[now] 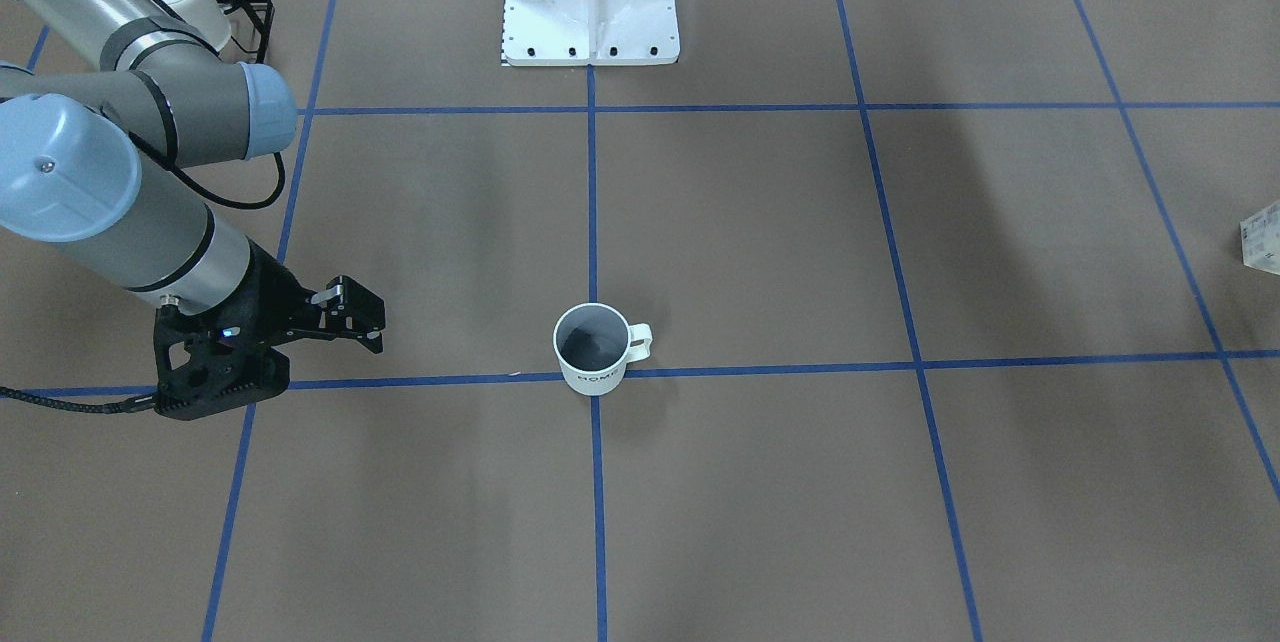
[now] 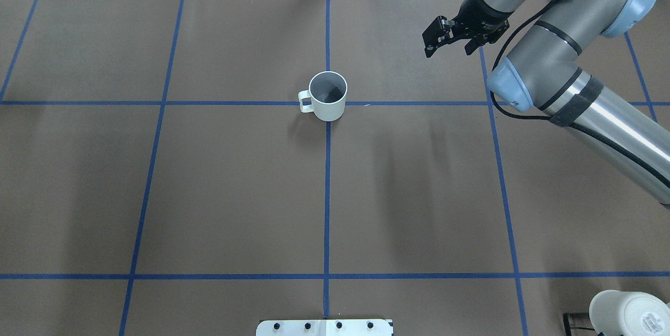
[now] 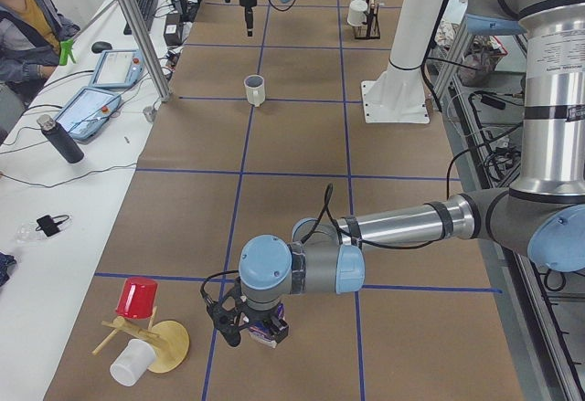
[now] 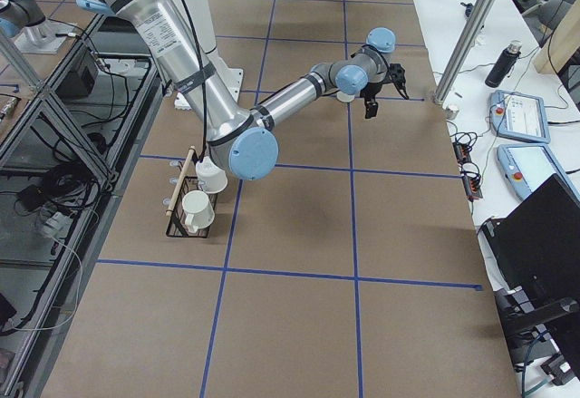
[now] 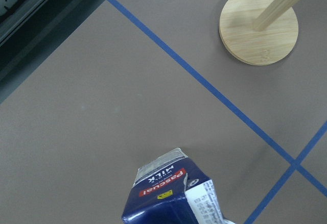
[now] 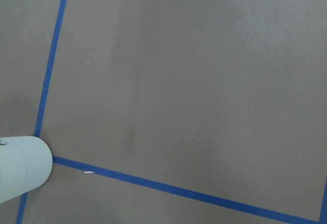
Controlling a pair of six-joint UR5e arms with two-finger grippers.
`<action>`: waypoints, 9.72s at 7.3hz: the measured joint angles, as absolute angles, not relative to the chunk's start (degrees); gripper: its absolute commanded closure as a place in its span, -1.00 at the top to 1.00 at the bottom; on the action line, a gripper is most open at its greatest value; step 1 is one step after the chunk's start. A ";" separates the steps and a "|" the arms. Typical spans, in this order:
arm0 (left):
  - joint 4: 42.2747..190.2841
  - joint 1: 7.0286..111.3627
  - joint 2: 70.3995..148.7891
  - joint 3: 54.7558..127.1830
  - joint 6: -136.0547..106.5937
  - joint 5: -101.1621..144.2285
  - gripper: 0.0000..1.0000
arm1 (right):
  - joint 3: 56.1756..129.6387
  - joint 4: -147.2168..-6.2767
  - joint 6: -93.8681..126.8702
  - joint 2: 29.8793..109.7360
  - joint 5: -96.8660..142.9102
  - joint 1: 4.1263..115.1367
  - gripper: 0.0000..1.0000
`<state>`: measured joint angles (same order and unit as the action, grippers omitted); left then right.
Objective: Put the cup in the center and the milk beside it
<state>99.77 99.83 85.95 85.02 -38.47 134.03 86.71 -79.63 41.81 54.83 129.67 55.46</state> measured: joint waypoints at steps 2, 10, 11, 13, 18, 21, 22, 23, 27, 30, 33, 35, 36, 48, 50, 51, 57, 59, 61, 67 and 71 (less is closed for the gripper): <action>100.64 99.77 86.73 83.91 -41.93 134.03 0.96 | 88.64 -79.63 41.89 56.26 129.47 55.40 1.00; 110.44 99.64 86.44 78.85 -51.96 134.36 0.96 | 89.84 -79.72 42.21 56.74 129.43 55.31 1.00; 110.42 99.61 86.34 78.85 -52.42 134.46 0.96 | 89.95 -79.76 42.24 56.74 129.45 55.31 1.00; 110.39 99.53 85.79 78.80 -53.13 136.63 0.96 | 90.06 -79.89 42.27 56.75 129.46 55.29 1.00; 110.31 98.57 85.35 78.65 -54.21 139.29 0.96 | 90.09 -80.06 42.28 56.78 129.23 54.82 1.00; 110.30 97.72 85.34 78.45 -54.18 139.31 0.81 | 90.09 -80.07 42.29 56.78 129.11 54.47 1.00; 110.30 97.60 85.34 78.43 -54.15 139.31 0.64 | 90.09 -80.07 42.31 56.78 129.08 54.41 1.00; 110.30 97.53 85.34 78.40 -54.15 139.31 0.35 | 90.09 -80.07 42.31 56.78 129.05 54.33 1.00; 110.09 97.24 87.55 79.46 -57.40 140.41 -0.10 | 90.43 -80.09 42.31 57.02 129.06 54.28 1.00; 108.14 91.45 95.06 84.71 -69.64 142.67 -0.10 | 95.61 -80.15 41.79 63.42 129.80 56.23 1.00; 96.78 77.52 111.33 89.99 -88.54 138.98 -0.09 | 99.70 -80.08 41.38 72.62 129.68 60.97 1.00; 81.39 67.44 127.20 90.87 -99.07 131.96 -0.08 | 100.08 -80.03 41.22 77.10 129.76 64.64 1.00; 78.61 62.96 132.53 89.94 -104.29 129.75 -0.08 | 100.11 -79.92 40.42 79.23 129.84 66.68 1.00; 91.33 50.97 147.51 72.50 -121.59 124.54 0.88 | 99.76 -79.65 33.40 85.22 129.92 71.10 1.00; 93.60 50.75 146.44 72.66 -121.18 124.44 0.95 | 99.83 -79.65 33.40 85.00 129.96 71.10 1.00; 93.68 50.75 146.41 72.87 -121.03 124.44 0.95 | 99.88 -79.65 33.40 84.84 129.96 71.10 1.00; 85.94 57.03 136.02 92.52 -100.90 124.77 0.96 | 99.94 -79.70 33.32 84.38 130.05 72.46 1.00; 86.02 62.11 126.17 96.79 -71.73 124.61 0.96 | 100.45 -79.72 33.31 84.49 130.11 72.93 1.00; 86.26 67.91 119.52 97.02 -47.18 124.81 0.96 | 100.71 -79.72 33.31 84.47 130.09 73.05 1.00; 91.69 78.95 96.48 100.23 -3.13 130.19 0.96 | 100.15 -83.08 22.45 85.03 131.68 79.74 1.00; 85.28 79.17 92.93 102.90 -2.72 130.48 0.96 | 100.44 -88.22 14.67 85.83 131.49 80.38 1.00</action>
